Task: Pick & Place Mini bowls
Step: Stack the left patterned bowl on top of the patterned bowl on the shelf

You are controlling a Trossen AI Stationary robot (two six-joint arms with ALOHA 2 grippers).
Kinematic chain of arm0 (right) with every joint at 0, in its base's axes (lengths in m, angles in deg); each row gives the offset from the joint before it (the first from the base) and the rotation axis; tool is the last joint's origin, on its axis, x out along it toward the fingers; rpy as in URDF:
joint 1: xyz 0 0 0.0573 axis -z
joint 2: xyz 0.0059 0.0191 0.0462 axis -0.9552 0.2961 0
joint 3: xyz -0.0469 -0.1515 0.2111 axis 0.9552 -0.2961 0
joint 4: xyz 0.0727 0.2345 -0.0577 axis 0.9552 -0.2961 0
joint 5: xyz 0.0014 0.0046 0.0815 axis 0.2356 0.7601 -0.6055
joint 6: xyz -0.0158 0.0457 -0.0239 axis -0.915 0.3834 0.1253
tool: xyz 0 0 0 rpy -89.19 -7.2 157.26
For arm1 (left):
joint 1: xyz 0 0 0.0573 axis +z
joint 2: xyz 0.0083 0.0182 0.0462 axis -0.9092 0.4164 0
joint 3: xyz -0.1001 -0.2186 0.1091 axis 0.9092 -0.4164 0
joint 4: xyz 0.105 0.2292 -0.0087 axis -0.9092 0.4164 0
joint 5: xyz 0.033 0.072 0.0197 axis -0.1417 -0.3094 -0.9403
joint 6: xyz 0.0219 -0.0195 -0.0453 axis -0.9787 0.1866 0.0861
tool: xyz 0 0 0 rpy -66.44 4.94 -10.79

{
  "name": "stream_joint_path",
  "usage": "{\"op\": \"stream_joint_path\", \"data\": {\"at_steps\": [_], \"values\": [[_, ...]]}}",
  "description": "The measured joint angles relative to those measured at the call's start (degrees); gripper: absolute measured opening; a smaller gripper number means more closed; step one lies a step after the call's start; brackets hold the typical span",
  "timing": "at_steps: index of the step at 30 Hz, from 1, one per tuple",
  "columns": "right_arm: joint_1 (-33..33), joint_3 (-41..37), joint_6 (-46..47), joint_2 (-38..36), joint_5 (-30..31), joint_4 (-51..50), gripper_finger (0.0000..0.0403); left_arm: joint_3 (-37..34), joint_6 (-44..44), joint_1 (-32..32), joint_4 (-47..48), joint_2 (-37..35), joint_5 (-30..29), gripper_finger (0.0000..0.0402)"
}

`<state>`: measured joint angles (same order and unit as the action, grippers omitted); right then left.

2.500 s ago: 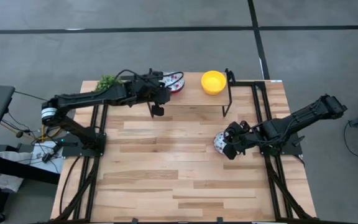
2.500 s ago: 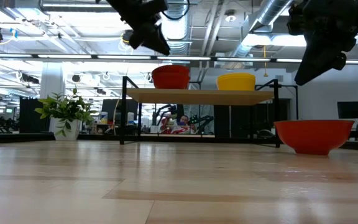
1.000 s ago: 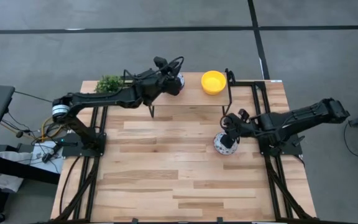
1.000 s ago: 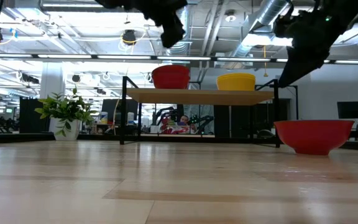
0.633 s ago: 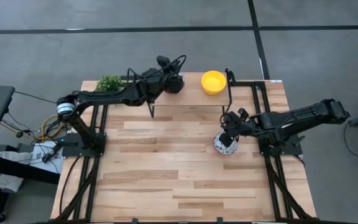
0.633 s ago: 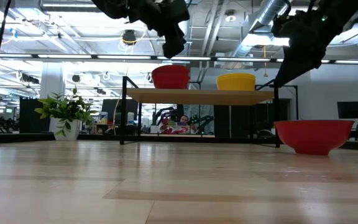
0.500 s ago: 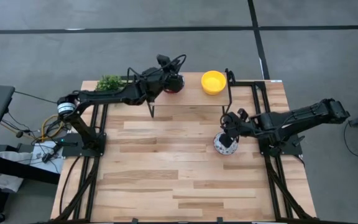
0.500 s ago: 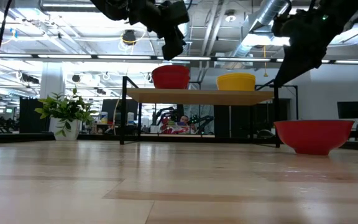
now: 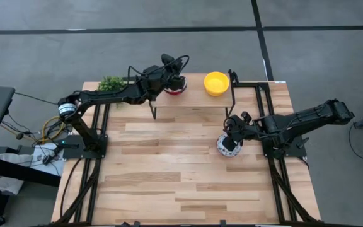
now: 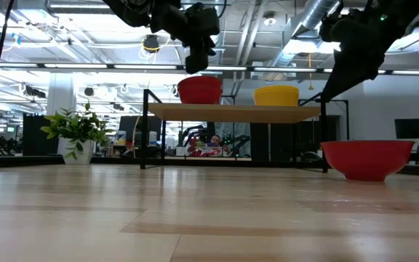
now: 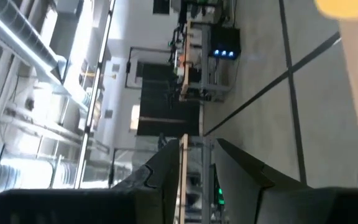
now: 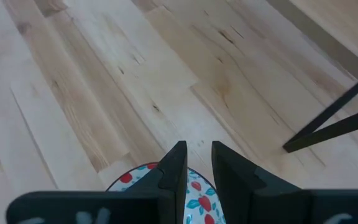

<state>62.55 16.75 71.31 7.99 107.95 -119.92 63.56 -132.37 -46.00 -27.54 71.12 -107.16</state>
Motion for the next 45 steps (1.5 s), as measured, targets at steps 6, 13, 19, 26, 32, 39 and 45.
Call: {"op": "stream_joint_path", "data": {"at_steps": [6,13,19,26,32,39,45], "values": [[0.01,0.0,0.02,0.01,0.0,0.0,0.0063,0.0,0.13,0.11,0.2,0.0,3.36,0.0102],[0.01,0.0,0.03,-0.02,0.0,-0.01,0.0063,-0.32,1.35,0.72,0.56,0.0,4.85,0.0102],[0.17,0.0,0.04,-0.02,0.02,0.0,0.0063,-3.81,-0.04,0.92,0.19,0.0,5.75,0.0102],[0.23,0.0,0.04,-0.01,0.02,-0.02,0.0063,-5.1,-0.26,0.96,-1.0,0.0,5.55,0.0102],[0.23,0.0,0.04,-0.02,0.02,-0.02,0.0063,-5.11,-0.26,0.96,-3.26,0.0,5.53,0.0102],[0.23,0.02,0.04,0.0,0.03,-0.02,0.0063,-5.11,0.02,0.48,-7.12,0.01,5.55,0.0102],[0.23,0.02,0.04,-0.01,0.04,-0.02,0.0063,-5.11,1.77,0.87,-12.57,0.02,4.59,0.0102]]}}
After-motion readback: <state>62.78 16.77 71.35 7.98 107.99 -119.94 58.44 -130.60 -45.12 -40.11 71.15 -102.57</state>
